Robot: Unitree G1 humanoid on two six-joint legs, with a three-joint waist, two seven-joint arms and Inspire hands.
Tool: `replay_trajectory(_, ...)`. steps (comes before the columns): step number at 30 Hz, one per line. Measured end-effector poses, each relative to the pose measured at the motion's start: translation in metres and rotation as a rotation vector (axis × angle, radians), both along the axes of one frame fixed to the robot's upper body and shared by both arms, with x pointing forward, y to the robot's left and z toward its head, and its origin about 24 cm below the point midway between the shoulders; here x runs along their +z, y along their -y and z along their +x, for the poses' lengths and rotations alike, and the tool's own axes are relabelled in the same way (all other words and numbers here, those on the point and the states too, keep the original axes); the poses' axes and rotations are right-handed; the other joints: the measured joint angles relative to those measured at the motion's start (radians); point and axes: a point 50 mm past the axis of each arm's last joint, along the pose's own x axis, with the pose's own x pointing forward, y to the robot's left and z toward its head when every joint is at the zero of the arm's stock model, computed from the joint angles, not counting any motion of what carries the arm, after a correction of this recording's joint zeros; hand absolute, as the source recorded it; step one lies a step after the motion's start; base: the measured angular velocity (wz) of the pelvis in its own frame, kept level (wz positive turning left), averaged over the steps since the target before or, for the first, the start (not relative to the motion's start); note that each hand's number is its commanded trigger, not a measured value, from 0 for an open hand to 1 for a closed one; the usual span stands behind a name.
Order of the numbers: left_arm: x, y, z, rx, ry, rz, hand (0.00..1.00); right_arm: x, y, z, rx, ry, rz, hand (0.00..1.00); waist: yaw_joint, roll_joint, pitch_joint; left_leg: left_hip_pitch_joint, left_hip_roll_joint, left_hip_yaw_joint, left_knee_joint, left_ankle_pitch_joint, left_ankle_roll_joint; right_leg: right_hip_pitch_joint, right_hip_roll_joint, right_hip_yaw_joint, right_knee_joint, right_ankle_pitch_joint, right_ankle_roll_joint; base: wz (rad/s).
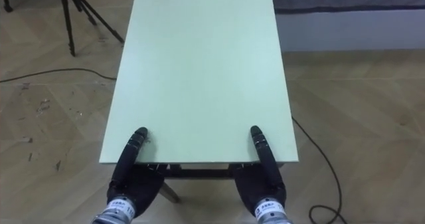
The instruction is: Move table with human
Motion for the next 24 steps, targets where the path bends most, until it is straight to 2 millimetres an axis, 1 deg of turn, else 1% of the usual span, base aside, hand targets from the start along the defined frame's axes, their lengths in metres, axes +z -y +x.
replay_trajectory(3, 0.0006, 0.0, 0.0002, 0.001, 0.012, 0.005, 1.0, 0.0003, -0.0011, 0.0, -0.004, 0.008, 0.001, 1.0, -0.005, -0.004, 0.0025, -0.005, 0.0, -0.003, 0.002, 0.0, 0.0, -0.002, 0.0, -0.003, -0.003, 0.0, 0.0, 0.01)
replay_trajectory(6, 0.0012, 0.0033, 0.0, -0.005, 0.023, 0.005, 1.0, 0.0005, 0.0006, 0.0001, -0.016, 0.011, -0.004, 1.0, -0.005, -0.005, 0.0033, -0.006, 0.0, -0.002, 0.003, 0.0, 0.0, -0.002, 0.0, -0.003, -0.003, 0.0, 0.0, 0.01)
replay_trajectory(15, 0.0014, 0.0033, -0.0007, 0.0, 0.029, 0.019, 1.0, 0.0001, -0.0015, -0.0008, -0.019, 0.009, 0.002, 1.0, -0.006, -0.004, 0.0045, -0.028, 0.003, -0.002, 0.019, 0.0, 0.0, -0.016, 0.001, -0.006, -0.005, 0.0, 0.001, 0.0)
replay_trajectory(18, 0.0021, 0.002, -0.0001, 0.012, 0.038, 0.029, 1.0, 0.0006, -0.0052, -0.0007, -0.02, 0.017, 0.005, 1.0, -0.012, -0.007, 0.006, -0.05, 0.013, -0.001, 0.037, -0.003, -0.001, -0.026, 0.009, -0.005, -0.011, -0.001, 0.0, 0.0)
replay_trajectory(20, 0.0026, 0.002, 0.0001, 0.011, 0.048, 0.027, 1.0, 0.0013, -0.0048, -0.0002, -0.025, 0.028, 0.004, 1.0, -0.008, -0.008, 0.0061, -0.068, 0.018, -0.001, 0.043, -0.003, -0.001, -0.041, 0.013, -0.004, -0.011, -0.001, -0.001, 0.0)
replay_trajectory(23, 0.0028, 0.0016, 0.0001, 0.008, 0.056, 0.027, 1.0, 0.0015, -0.0052, -0.0004, -0.024, 0.037, 0.004, 1.0, -0.003, -0.013, 0.0085, -0.1, 0.041, 0.001, 0.096, -0.017, -0.009, -0.063, 0.024, -0.004, 0.014, -0.007, -0.014, -0.04)
replay_trajectory(24, 0.003, 0.0009, 0.0003, 0.009, 0.062, 0.029, 1.0, 0.0018, -0.0065, -0.0005, -0.024, 0.041, 0.003, 1.0, 0.0, -0.014, 0.009, -0.124, 0.059, 0.002, 0.136, -0.03, -0.015, -0.077, 0.035, -0.001, 0.027, -0.01, -0.019, -0.11)
